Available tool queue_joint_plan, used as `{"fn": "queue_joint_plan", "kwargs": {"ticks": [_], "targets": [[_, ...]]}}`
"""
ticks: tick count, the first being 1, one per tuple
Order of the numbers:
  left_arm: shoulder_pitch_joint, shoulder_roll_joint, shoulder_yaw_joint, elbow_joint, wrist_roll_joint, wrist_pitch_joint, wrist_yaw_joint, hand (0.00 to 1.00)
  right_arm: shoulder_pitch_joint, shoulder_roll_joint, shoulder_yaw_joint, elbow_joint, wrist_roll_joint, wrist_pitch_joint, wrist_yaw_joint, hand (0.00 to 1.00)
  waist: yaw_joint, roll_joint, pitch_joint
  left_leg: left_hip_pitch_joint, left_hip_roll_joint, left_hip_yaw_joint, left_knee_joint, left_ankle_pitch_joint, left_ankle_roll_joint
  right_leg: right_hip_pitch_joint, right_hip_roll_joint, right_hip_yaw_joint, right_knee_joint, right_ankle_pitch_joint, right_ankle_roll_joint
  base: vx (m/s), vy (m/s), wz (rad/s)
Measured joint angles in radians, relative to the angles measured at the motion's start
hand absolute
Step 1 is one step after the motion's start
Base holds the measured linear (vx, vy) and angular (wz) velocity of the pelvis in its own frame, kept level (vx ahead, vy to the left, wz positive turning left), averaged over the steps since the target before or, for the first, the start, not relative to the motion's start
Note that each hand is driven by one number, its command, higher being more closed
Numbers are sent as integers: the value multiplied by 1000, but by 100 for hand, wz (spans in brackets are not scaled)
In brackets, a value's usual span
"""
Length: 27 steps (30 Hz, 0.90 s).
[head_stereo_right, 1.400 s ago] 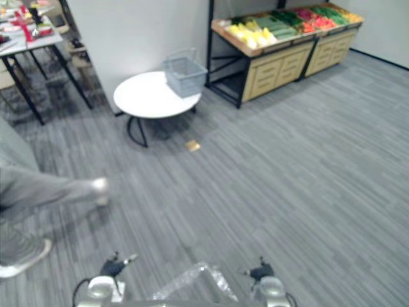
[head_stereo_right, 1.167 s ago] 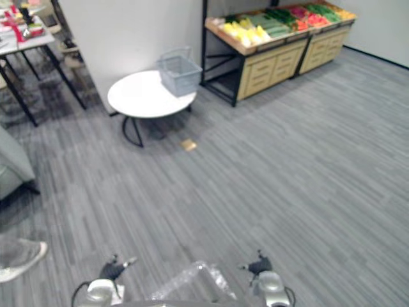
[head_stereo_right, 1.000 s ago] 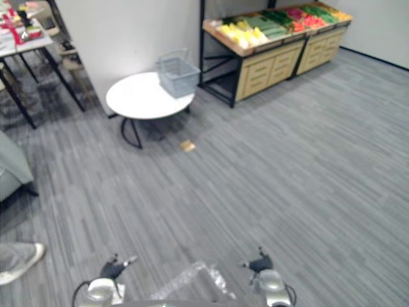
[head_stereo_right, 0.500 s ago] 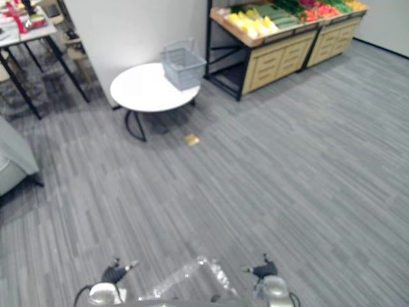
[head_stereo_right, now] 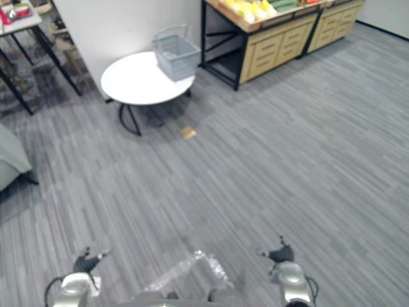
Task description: Pick vegetable in the basket
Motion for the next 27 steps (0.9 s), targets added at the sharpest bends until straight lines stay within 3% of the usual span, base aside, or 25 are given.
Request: {"fn": "queue_joint_plan", "kwargs": {"ticks": [1, 2, 5, 8, 9, 10, 11, 12, 13, 14, 15, 16, 17, 19, 21, 22, 24, 25, 26, 27], "targets": [[8, -3, 10, -14, -2, 0, 1, 0, 12, -23, 0, -35, 1, -2, -1, 0, 4, 0, 19, -66, 47, 12, 171, 28, 9, 26, 10, 3, 21, -25, -11, 178, -3, -11], [11, -3, 9, -13, -3, 1, 1, 0, 13, -35, 0, -45, 4, -3, -3, 0, 3, 3, 19, -103, 80, 32, 243, 7, 9, 45, 7, 7, 34, -45, -16, 229, 0, -9], [3, -3, 3, -15, -10, 0, 3, 0, -5, -57, 1, -51, 10, -5, -13, 0, 6, -9, 20, -160, 84, 72, 154, -16, 4, 56, -26, 36, 35, -72, -5, 245, 51, -24], [-3, -5, -21, -14, -11, -1, 7, 0, -27, -61, -3, -22, 11, -6, -15, 0, 7, -14, 24, -215, 27, 116, -170, 47, 5, 100, -88, 56, -48, -67, 23, 429, 172, -17], [-6, -10, -36, -14, -11, -2, 7, 0, -40, -62, -7, 15, 11, -5, -15, 0, 10, -12, 23, -224, -1, 116, -349, 139, 8, 129, -106, 56, -89, -62, 31, 594, 299, -19], [-3, -23, -49, -14, -11, -4, 8, 0, -44, -63, -6, 35, 10, -5, -15, 0, 25, 14, 19, -220, -7, 108, -497, 216, 10, 146, -98, 62, -100, -60, 34, 505, 261, -29], [-2, -30, -53, -13, -11, -4, 8, 0, -44, -58, -2, 45, 10, -6, -15, 0, 32, 21, 20, -219, -2, 103, -513, 276, 27, 160, -96, 74, -99, -64, 40, 660, 390, -43], [7, -46, -62, -6, -11, -4, 7, 0, -36, -13, 7, 71, 2, -6, -7, 0, 44, -10, 11, -183, -42, 108, -507, 317, 104, 151, -138, 104, -17, -58, 54, 447, 266, -24], [7, -53, -67, -7, -11, -7, 6, 0, -32, -2, 6, 72, -1, -6, -1, 0, 44, -23, 10, -176, -60, 108, -500, 302, 129, 130, -159, 105, 44, -50, 69, 683, 396, 0], [5, -62, -76, -8, -11, -11, 4, 0, -21, 10, 6, 72, -2, -7, 9, 0, 36, -47, 17, -152, -85, 110, -478, 269, 149, 100, -178, 115, 164, -26, 111, 480, 230, 26], [10, -66, -83, -7, -11, -11, 1, 0, -14, 22, 7, 75, -8, -6, 15, 0, 30, -70, 23, -115, -107, 111, -451, 223, 158, 65, -190, 128, 311, 22, 182, 600, 278, 25], [19, -66, -87, -7, -11, -10, -2, 0, -13, 34, 8, 80, -23, -5, 17, 0, 27, -86, 29, -65, -122, 108, -434, 183, 165, 26, -193, 155, 460, 125, 271, 612, 236, 19], [25, -65, -101, -9, -11, -9, -4, 0, 6, 38, 25, 88, -40, -6, 20, 0, 18, -83, 35, 12, -126, 99, -432, 129, 168, -33, -186, 177, 666, 219, 314, 471, 171, 11], [34, -66, -130, -22, -11, -10, -7, 0, 15, 37, 55, 94, -41, -6, 22, 0, 8, -72, 39, 130, -125, 73, -456, 83, 167, -138, -187, 128, 900, 203, 287, 587, 166, 31], [15, -66, -149, -26, -11, -10, -7, 0, 24, 37, 80, 90, -41, -6, 21, 0, -10, -53, 36, 223, -122, 25, -519, 79, 165, -245, -205, 45, 951, 149, 194, 532, 76, 65], [-9, -64, -156, -26, -11, -10, -7, 0, 28, 42, 80, 91, -40, -6, 22, 0, -24, -40, 43, 267, -118, -9, -550, 80, 164, -303, -213, -7, 895, 114, 150, 516, -7, 81], [-46, -61, -169, -26, -11, -12, -6, 0, 30, 51, 78, 93, -40, -5, 21, 0, -48, -30, 50, 322, -91, -53, -565, 79, 163, -342, -196, -44, 626, 79, 112, 468, -106, 85], [-50, -60, -170, -26, -11, -12, -6, 0, 28, 55, 78, 93, -40, -6, 21, 0, -54, -26, 50, 337, -80, -65, -569, 77, 159, -343, -183, -51, 521, 81, 112, 438, -196, 74], [-61, -57, -173, -26, -11, -14, -6, 0, 29, 58, 78, 92, -38, -7, 19, 0, -58, -16, 48, 352, -55, -71, -569, 56, 127, -342, -159, -65, 272, 105, 122, 424, -242, 71], [-82, -51, -175, -26, -11, -21, -3, 0, 28, 60, 78, 92, -38, -6, 18, 0, -55, -19, 47, 364, -39, -86, -571, 15, 83, -346, -155, -68, 30, 172, 121, 531, -339, 70]]}}
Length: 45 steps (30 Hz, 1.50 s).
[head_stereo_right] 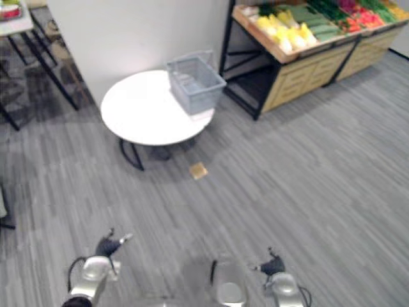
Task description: Pick vegetable in the basket
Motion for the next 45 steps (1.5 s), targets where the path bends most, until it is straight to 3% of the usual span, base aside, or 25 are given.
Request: {"fn": "queue_joint_plan", "kwargs": {"ticks": [1, 2, 3, 4, 5, 8, 10, 13, 15, 17, 20, 21, 22, 23, 25, 26, 28, 31, 34, 36, 38, 40, 41, 42, 45], "targets": [[-9, 3, 0, 0, 0, -2, 2, 0, -3, 0, 0, 0, 0, 0, 0, 0, 0, -3, 0, 9, 7, -2, -4, -29, -27, -4, -2, 1, -89, 32, -1, 571, -395, 50], [-6, 17, 4, 2, 1, -6, 4, 0, -11, 13, 0, -1, 0, 2, -1, 0, 3, -38, 0, 41, -3, -3, -13, -59, -54, -20, -24, 14, -180, 49, 1, 615, -469, 38], [0, 10, 18, 22, 2, -7, 9, 0, -11, 10, -1, -12, 0, 2, -1, 0, -2, -25, 7, 80, 28, -20, -13, -97, -80, -30, -8, 0, -98, 145, -1, 520, -407, 29], [0, 1, 17, 31, 3, -7, 8, 0, -6, 3, -2, -24, -1, 2, -2, 0, -6, 2, 3, 94, 48, -28, -12, -115, -78, -45, 16, -11, -45, 151, -2, 557, -413, 12], [6, -4, 22, 37, 3, -10, 9, 0, -11, -5, -2, -47, -2, 2, 1, 0, 6, 49, -8, 92, 101, -30, 38, -116, -80, -85, 59, -26, 57, 108, -65, 456, -310, -7], [10, -8, 38, 43, 3, -10, 8, 0, -23, -4, -2, -92, -3, 11, 3, 0, 2, 63, -7, -31, 161, -64, 353, -31, -149, -45, 92, -51, 102, 33, -105, 513, -429, -2], [46, -22, 38, 38, 2, -12, 8, 0, -8, -8, 9, -154, -3, 19, -2, 0, 6, 60, 8, -142, 230, -96, 728, 164, -200, 109, 146, -55, 60, -32, -141, 454, -292, -9], [104, -39, 39, 11, 0, -12, 11, 0, -10, -11, 12, -227, -2, 20, -34, 0, 43, 55, 17, -269, 250, 2, 945, 91, -149, 271, 183, -5, -52, -48, -166, 420, -193, -47], [137, -49, 49, -16, 0, -12, 12, 0, -32, -28, 12, -259, -2, 22, -46, 0, 64, 57, 18, -359, 208, 50, 860, 35, -139, 317, 181, 27, -102, -49, -171, 322, -87, -48], [172, -63, 77, -32, 0, -12, 13, 0, -58, -33, 2, -289, -2, 24, -60, 0, 76, 57, 20, -382, 147, 88, 600, 12, -141, 348, 165, 43, -135, -49, -169, 311, 7, -41], [176, -81, 81, -43, -1, -13, 14, 0, -71, -39, -33, -357, -3, 23, -91, 0, 85, 71, 12, -371, 80, 223, 69, 145, -107, 411, 158, 33, -193, -70, -153, 370, 121, 2], [176, -83, 83, -47, -1, -13, 14, 0, -74, -41, -37, -371, -7, 23, -99, 0, 86, 72, 12, -370, 78, 258, 35, 163, -90, 419, 159, 29, -190, -83, -145, 430, 192, 18], [180, -89, 84, -48, -1, -13, 14, 0, -77, -55, -37, -408, -38, 23, -117, 0, 88, 85, 1, -356, 75, 309, 18, 204, -17, 433, 158, 20, -137, -136, -118, 470, 236, 12], [191, -88, 84, -48, -1, -13, 14, 0, -79, -59, -37, -430, -48, 24, -122, 0, 91, 62, -4, -342, 61, 316, 23, 244, 33, 434, 137, 14, -87, -188, -100, 465, 238, 18], [203, -87, 85, -44, -1, -13, 14, 0, -80, -60, -37, -456, -92, 24, -127, 0, 91, 1, -37, -324, -1, 324, 14, 235, 57, 433, 72, 2, -2, -256, -61, 521, 248, 22], [201, -91, 88, -31, 0, -11, 14, 0, -114, -69, -37, -468, -142, 23, -131, 0, 100, -26, -37, -263, -54, 321, -32, 217, 62, 368, 21, 1, 210, -239, 7, 569, 257, 24], [201, -74, 69, -27, 0, -11, 15, 0, -159, -76, -22, -468, -204, 26, -148, 0, 102, -29, -37, -193, -84, 275, -31, 184, 78, 284, -30, 2, 507, -160, 127, 457, 158, 54], [195, -62, 56, -23, 0, -12, 21, 0, -249, -109, 66, -464, -251, 26, -155, 0, 107, -24, -36, -109, -85, 205, -16, 145, 85, 201, -95, -55, 684, -200, 45, 422, 29, 78], [183, -54, 57, -19, 0, -12, 28, 0, -344, -132, 86, -462, -281, 17, -155, 0, 109, -18, -32, -100, -56, 119, -20, 145, 84, 144, -99, -86, 467, -227, -6, 342, -99, 96], [183, -57, 54, -17, 0, -12, 32, 0, -382, -169, 85, -451, -290, 14, -156, 0, 110, -8, -28, -100, -28, 64, -24, 140, 58, 142, -68, -38, 229, -210, 6, 264, -216, 98], [182, -54, 47, -10, 0, -12, 33, 0, -405, -201, 78, -437, -308, 16, -156, 0, 111, -8, -30, -100, -7, 19, -33, 129, 12, 140, -44, 50, 15, -123, 6, 229, -275, 89], [189, -24, 46, 25, 2, -11, 33, 0, -408, -216, 79, -436, -310, 23, -157, 0, 112, -61, -38, -99, -20, -26, -33, 101, -57, 138, -68, 153, -106, -38, 11, 207, -373, 75], [192, -19, 47, 30, 2, -11, 33, 0, -408, -217, 79, -436, -313, 24, -157, 0, 113, -77, -37, -94, -25, -33, -34, 90, -76, 137, -80, 154, -97, 16, 47, 164, -457, 59], [199, -29, 47, 49, 3, -11, 32, 0, -407, -221, 80, -436, -319, 29, -157, 0, 116, -58, -40, -80, 2, -29, -36, 75, -107, 138, -64, 132, -63, 70, 59, 162, -466, 42], [217, -81, 48, 56, 4, -12, 32, 0, -427, -251, 133, -461, -331, 31, -162, 0, 119, 43, -54, -107, 130, -24, -30, 77, -168, 142, 40, 71, -105, 70, 37, 221, -411, 12]]}}
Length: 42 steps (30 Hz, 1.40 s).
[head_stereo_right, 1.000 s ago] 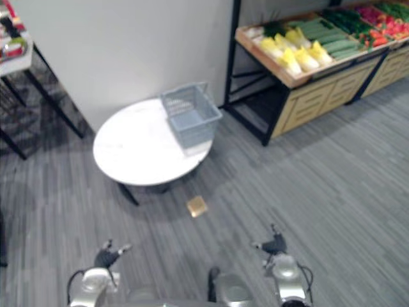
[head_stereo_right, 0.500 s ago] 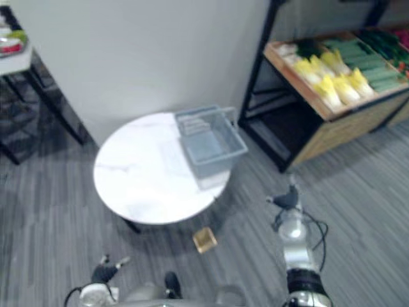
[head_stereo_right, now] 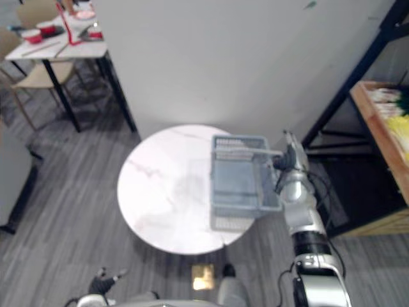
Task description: Pick vegetable in the basket
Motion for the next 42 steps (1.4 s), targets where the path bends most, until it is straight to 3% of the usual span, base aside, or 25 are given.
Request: {"fn": "queue_joint_plan", "kwargs": {"ticks": [3, 5, 10, 14, 22, 42], "targets": [[-20, -3, 16, -2, -1, -7, 3, 0, -35, -18, 71, -7, -24, -3, 1, 0, -8, 39, 0, -59, 49, -1, -1, 36, -19, -21, 37, -66, -14, 16, -49, 134, -185, 35], [-38, -5, 17, -7, -1, -13, 6, 0, -74, -17, 110, -3, -24, -6, 3, 0, -8, 40, 19, -90, 63, -5, -1, 62, -28, -31, 44, -106, -15, 23, -68, 127, -123, 51], [-80, -24, -21, -7, -2, -14, 12, 0, -199, -40, 151, 75, -27, -16, 6, 0, -6, 54, 91, -189, 27, 2, 98, 99, 5, -9, -6, -184, -25, 24, -69, 19, -10, 63], [-89, -19, -44, -11, -2, -23, 18, 0, -338, -71, 183, 171, -64, -28, 5, 0, 6, 90, 120, -206, 9, 68, -15, 128, 15, -64, -19, -197, -47, 51, -60, -67, 58, 20], [-110, 27, -60, -45, -4, -43, 23, 0, -474, -120, 197, 329, -71, -34, -7, 0, 14, 89, 202, -237, -24, 111, -90, 179, 24, -110, -29, -159, -141, 139, -53, -56, 39, -11], [-139, 25, -95, -77, -41, -58, 23, 0, -567, -133, 204, 347, -96, -43, -29, 0, -7, 95, 251, -218, -19, 189, -107, 177, 17, -130, -5, -84, -186, 175, -57, 18, -2, -11]]}}
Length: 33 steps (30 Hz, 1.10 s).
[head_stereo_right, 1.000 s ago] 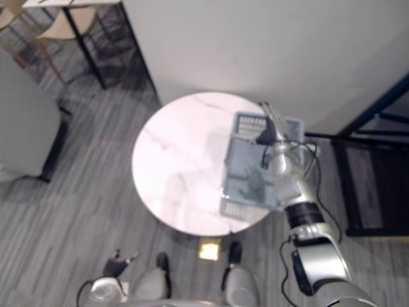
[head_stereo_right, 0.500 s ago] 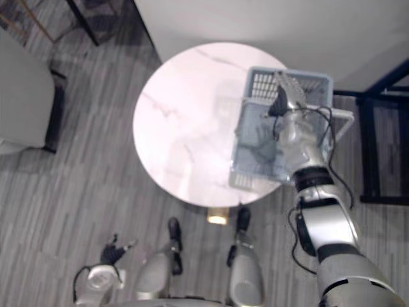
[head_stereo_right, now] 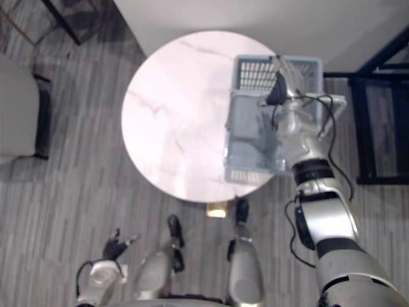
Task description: Pick vegetable in the basket
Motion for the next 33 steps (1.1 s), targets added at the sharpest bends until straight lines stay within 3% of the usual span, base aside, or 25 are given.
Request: {"fn": "queue_joint_plan", "kwargs": {"ticks": [1, 2, 15, 17, 18, 19, 21, 22, 25, 31, 32, 33], "targets": [[-3, 0, -6, -1, 0, -8, 0, 0, 0, -3, 0, 0, 0, 0, -3, 0, -2, 2, 3, 0, 1, 0, 0, 0, 0, 0, 2, 0, 0, 0, 0, 7, -8, -6], [-5, -2, -8, -3, 0, -10, 0, 0, 1, -9, 0, 0, 0, 1, -3, 100, -2, 2, 3, 1, 3, 1, 0, 0, 0, 0, 3, 1, 0, 0, 0, 0, 0, 0], [-8, -16, -8, -3, 1, -13, 0, 0, 69, -33, -8, -12, 13, 5, 16, 100, -1, 0, 4, 44, 4, 1, 3, -7, -3, 39, 5, 5, 0, 1, 1, 1, 1, -1], [-7, -25, -8, -2, 1, -12, 0, 0, 111, -28, -5, -32, 14, 15, 30, 100, 9, -11, 6, 53, 10, 1, 48, -44, -7, 58, 9, 23, 2, -2, 1, 13, 14, -27], [-4, -30, -6, -2, 1, -12, 0, 0, 130, -17, 7, -37, 14, 23, 35, 100, 23, -23, 12, 43, 14, -22, 131, -102, -11, 66, 15, 50, 6, -2, 1, 7, 13, -69], [8, -41, -2, -3, 0, -10, 0, 0, 145, -6, 29, -45, 15, 28, 41, 100, 31, -26, 12, 18, 10, -147, 240, -190, -10, 75, 32, 80, 9, -2, 0, -10, 30, -94], [19, -47, 18, -9, -1, -6, 1, 0, 179, 11, 38, -70, 18, 30, 51, 100, 40, -27, 11, 11, 10, -281, 320, -274, -14, 86, 65, 119, 15, -2, 0, -32, 59, -83], [18, -46, 18, -9, -1, -6, 0, 0, 245, 13, 33, -120, 44, 29, 52, 100, 37, -43, 3, 19, 9, -291, 342, -300, -14, 93, 71, 136, 16, -2, 1, -14, 89, -48], [21, -25, 19, -8, 3, -3, -4, 0, 455, 66, -57, -247, 92, 29, 78, 100, -3, -104, -31, 79, -7, -245, 303, -298, -9, 107, 62, 168, 21, 0, 4, 49, 74, -37], [-12, -22, -30, 2, 59, 19, -26, 0, 737, 138, -225, -454, 136, 37, 78, 100, -80, -136, -74, 188, -39, -131, 248, -296, 9, 94, 58, 213, 76, -1, 7, 47, 57, -60], [-20, -11, -29, 2, 59, 20, -26, 0, 777, 184, -269, -472, 156, 40, 73, 100, -80, -159, -100, 193, -45, -78, 246, -296, 15, 68, 57, 176, 76, 4, -21, -45, -7, -102], [-38, -1, -24, 6, 59, 25, -30, 0, 800, 223, -305, -477, 183, 40, 64, 100, -88, -168, -111, 198, -39, -22, 241, -291, 27, 66, 37, 57, 53, -50, -128, -59, -4, -119]]}}
